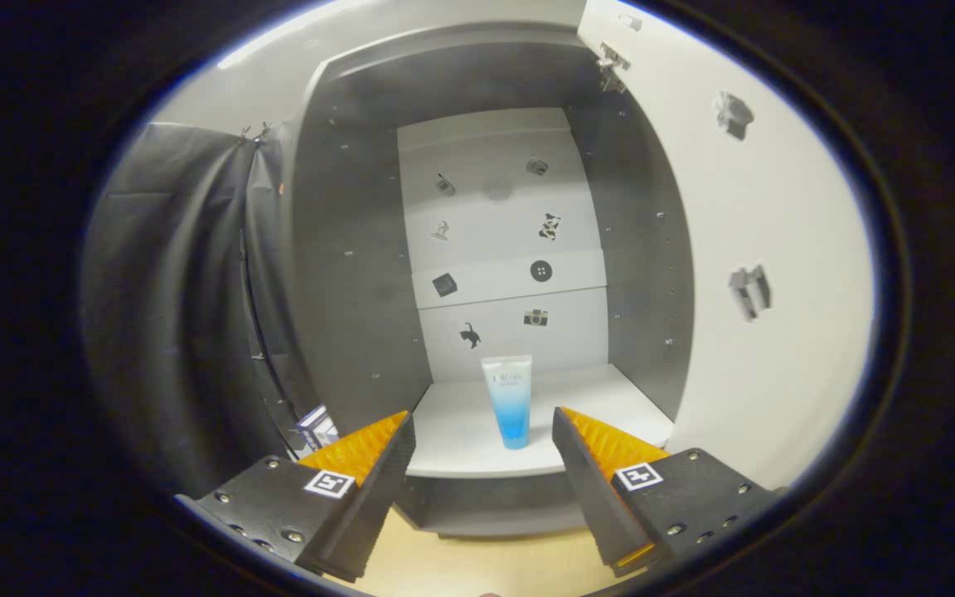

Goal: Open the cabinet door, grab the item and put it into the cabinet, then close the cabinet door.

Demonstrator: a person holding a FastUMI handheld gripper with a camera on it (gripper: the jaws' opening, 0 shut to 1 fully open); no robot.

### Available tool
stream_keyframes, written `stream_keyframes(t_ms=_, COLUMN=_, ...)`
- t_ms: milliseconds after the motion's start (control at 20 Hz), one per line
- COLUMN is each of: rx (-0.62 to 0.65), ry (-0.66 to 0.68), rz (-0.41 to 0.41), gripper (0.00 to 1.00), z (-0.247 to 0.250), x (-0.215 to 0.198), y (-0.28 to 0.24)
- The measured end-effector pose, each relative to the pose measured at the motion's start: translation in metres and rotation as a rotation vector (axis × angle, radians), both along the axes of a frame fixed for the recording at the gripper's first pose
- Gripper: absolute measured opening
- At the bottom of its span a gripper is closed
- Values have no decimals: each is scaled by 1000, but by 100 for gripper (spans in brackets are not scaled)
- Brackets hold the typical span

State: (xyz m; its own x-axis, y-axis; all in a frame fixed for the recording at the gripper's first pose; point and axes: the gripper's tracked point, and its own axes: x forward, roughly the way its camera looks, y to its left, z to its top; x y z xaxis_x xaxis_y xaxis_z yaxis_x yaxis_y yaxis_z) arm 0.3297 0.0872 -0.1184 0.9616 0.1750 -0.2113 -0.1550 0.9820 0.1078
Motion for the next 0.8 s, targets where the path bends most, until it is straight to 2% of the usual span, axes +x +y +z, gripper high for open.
stream_keyframes(t_ms=200, rx=-50, ry=-18, rz=-4, gripper=98, z=17, x=-84, y=-13)
stream_keyframes(t_ms=400, rx=-96, ry=-54, rz=-42, gripper=98, z=40, x=-166, y=-48)
stream_keyframes(t_ms=600, rx=-80, ry=-58, rz=-135, gripper=98, z=52, x=-221, y=-101)
stream_keyframes(t_ms=800, rx=-94, ry=-60, rz=-278, gripper=98, z=57, x=-257, y=-173)
